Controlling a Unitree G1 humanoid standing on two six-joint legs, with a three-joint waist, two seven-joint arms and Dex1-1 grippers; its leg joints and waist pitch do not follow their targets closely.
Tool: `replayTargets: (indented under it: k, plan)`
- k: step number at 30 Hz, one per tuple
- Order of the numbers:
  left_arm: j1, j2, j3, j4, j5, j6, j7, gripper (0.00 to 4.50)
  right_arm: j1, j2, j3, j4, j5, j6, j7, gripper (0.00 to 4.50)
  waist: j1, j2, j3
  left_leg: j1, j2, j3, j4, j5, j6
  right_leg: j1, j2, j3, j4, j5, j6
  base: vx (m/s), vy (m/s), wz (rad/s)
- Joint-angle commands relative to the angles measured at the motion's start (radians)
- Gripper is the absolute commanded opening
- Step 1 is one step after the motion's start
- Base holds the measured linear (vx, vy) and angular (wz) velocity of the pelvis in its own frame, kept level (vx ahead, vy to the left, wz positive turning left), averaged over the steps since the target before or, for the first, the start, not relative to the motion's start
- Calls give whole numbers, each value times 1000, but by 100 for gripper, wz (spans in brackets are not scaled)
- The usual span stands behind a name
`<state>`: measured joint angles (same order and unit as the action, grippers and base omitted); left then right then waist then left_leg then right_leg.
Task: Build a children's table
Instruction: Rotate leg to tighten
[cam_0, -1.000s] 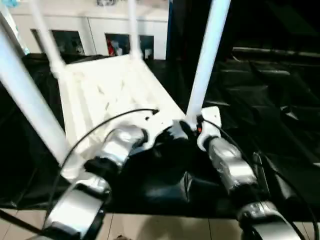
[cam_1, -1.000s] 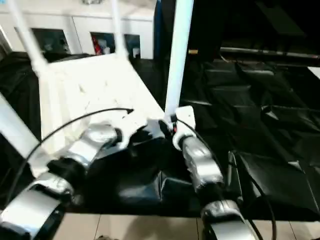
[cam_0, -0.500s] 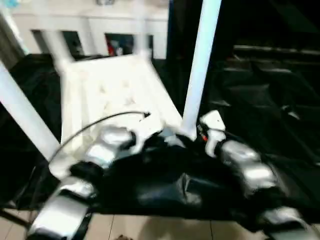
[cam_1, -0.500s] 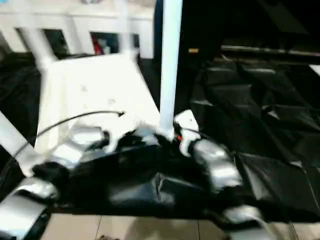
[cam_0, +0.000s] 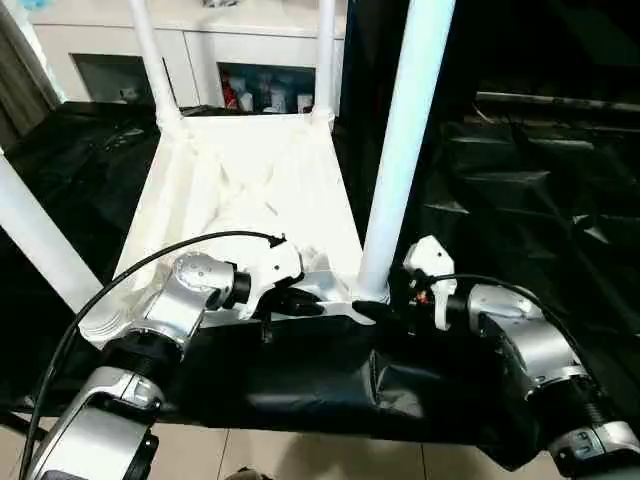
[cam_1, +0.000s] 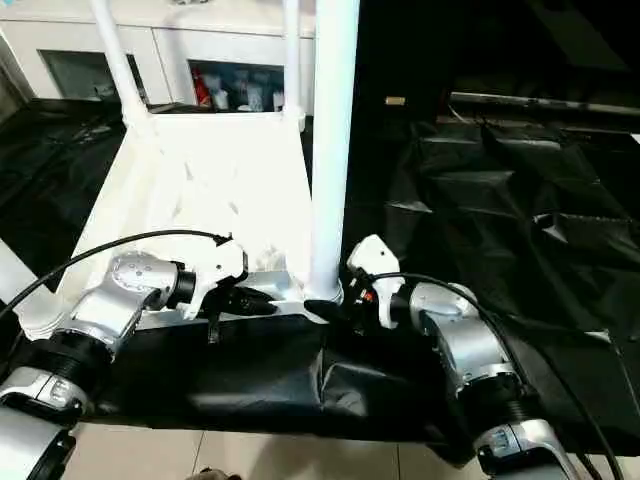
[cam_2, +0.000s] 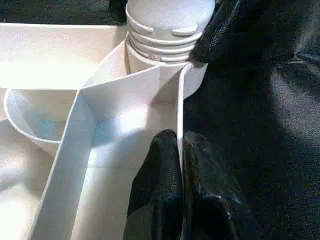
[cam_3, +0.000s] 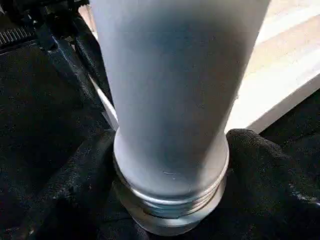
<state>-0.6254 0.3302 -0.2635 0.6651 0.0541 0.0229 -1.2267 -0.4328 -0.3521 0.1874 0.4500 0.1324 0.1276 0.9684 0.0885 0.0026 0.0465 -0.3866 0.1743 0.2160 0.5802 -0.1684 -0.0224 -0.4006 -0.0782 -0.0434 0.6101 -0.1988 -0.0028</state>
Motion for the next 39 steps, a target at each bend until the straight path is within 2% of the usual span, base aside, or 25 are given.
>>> replayTargets:
  k: [1,3,5,9,13,15,16,17,18,19,21,24,25,26,28,29,30,31,32,35,37,38,39]
  plan:
    - [30,-19,9,-18,-58,9,-23,0,-13,-2,4,1,2,16,6,331,2,-16,-57,23,64,-34,-62,-209,46,36,-77,42,-77,-211,-212,0,0,0]
    - [30,-18,10,-20,-57,11,-25,0,-13,-2,6,2,2,16,10,326,1,-17,-58,23,64,-34,-62,-203,48,38,-76,42,-75,-201,-213,0,0,0]
    - [30,-18,10,-21,-56,13,-26,0,-13,-1,5,5,2,16,12,290,1,-18,-58,23,63,-33,-61,-198,49,38,-76,42,-75,-192,-216,0,0,0]
    - [30,-19,9,-23,-55,16,-26,0,-10,4,0,6,4,16,10,282,1,-18,-58,23,63,-33,-60,-195,51,39,-76,42,-74,-185,-220,0,0,0]
    - [17,-41,11,8,-25,11,52,0,-11,47,-26,53,-19,3,-109,277,-4,-17,-56,23,63,-34,-62,-209,42,36,-76,42,-77,-205,-219,0,0,0]
    - [-7,-82,11,67,12,23,167,0,-22,108,-58,126,-45,5,-282,277,-12,-18,-53,25,60,-36,-65,-243,24,34,-77,43,-85,-273,-205,0,0,0]
    - [-21,-109,13,98,28,36,232,0,-26,147,-78,164,-52,10,-379,277,-19,-15,-48,29,59,-37,-67,-279,7,25,-79,44,-93,-337,-196,0,0,0]
    - [-34,-135,14,123,39,46,283,0,-30,182,-97,193,-51,18,-454,277,-27,-16,-49,29,58,-43,-70,-301,-16,29,-80,42,-94,-392,-181,0,0,0]
    - [-46,-160,13,146,49,54,330,0,-35,215,-112,216,-52,22,-526,277,-31,-16,-49,28,58,-46,-72,-308,-24,30,-81,41,-95,-408,-175,0,0,0]
    - [-60,-188,11,170,62,63,380,0,-44,249,-127,239,-56,18,-606,276,-34,-13,-48,32,60,-48,-74,-332,-33,24,-80,42,-99,-429,-164,0,0,0]
    - [-78,-223,5,196,78,74,449,0,-63,288,-147,273,-55,10,-694,276,-35,-15,-49,37,59,-48,-73,-353,-32,23,-80,43,-105,-435,-157,0,0,0]
    - [-93,-261,0,215,90,85,508,0,-89,325,-163,309,-56,0,-771,276,-37,-13,-46,39,57,-48,-75,-380,-28,19,-80,44,-109,-445,-151,0,0,0]
    - [-105,-283,-5,228,102,80,536,0,-113,349,-159,339,-71,-19,-807,276,-35,-4,-46,42,57,-49,-76,-385,-30,20,-80,44,-110,-445,-150,0,0,0]
    - [-110,-290,-8,234,108,73,540,0,-124,357,-154,351,-79,-31,-814,276,-40,-9,-46,42,57,-49,-76,-396,-32,20,-79,44,-113,-444,-148,0,0,0]
    - [-118,-297,-8,245,112,58,537,0,-139,366,-151,371,-87,-51,-808,276,-38,-7,-49,41,57,-50,-80,-388,-25,27,-81,43,-113,-424,-147,0,0,0]
    - [-119,-295,-8,245,113,50,530,0,-141,366,-157,372,-83,-68,-798,276,-38,-7,-50,42,58,-49,-80,-384,-23,26,-81,43,-113,-411,-149,0,0,0]
    - [-118,-290,-6,242,111,44,518,0,-139,364,-161,366,-75,-80,-773,276,-37,-9,-52,39,58,-48,-80,-365,-16,31,-80,43,-110,-375,-156,0,0,0]
    - [-116,-285,-5,238,108,38,508,0,-137,361,-164,359,-68,-89,-751,331,-36,-9,-52,37,58,-47,-80,-354,-13,32,-80,44,-108,-356,-161,0,0,0]
    - [-109,-269,-8,229,106,22,492,0,-128,345,-162,337,-55,-115,-696,345,-34,-12,-52,37,58,-45,-79,-341,1,34,-80,44,-106,-330,-172,0,0,0]
    - [-99,-249,-8,218,97,4,457,0,-123,317,-154,317,-51,-125,-643,348,-30,-12,-52,35,58,-42,-77,-316,17,36,-80,44,-104,-304,-183,0,0,0]
    - [-85,-226,-4,205,85,-15,410,0,-122,280,-148,297,-43,-122,-575,379,-27,-15,-53,33,58,-40,-74,-294,29,40,-82,44,-104,-304,-187,0,0,0]
    - [-80,-218,-4,199,79,-21,391,0,-121,270,-147,286,-34,-113,-547,379,-25,-16,-53,33,58,-40,-74,-286,32,42,-83,43,-103,-300,-188,0,0,0]
    - [-59,-192,-6,172,57,-58,310,0,-110,227,-127,246,-28,-92,-454,387,-22,-17,-54,31,58,-40,-73,-265,43,46,-82,42,-101,-286,-190,0,0,0]
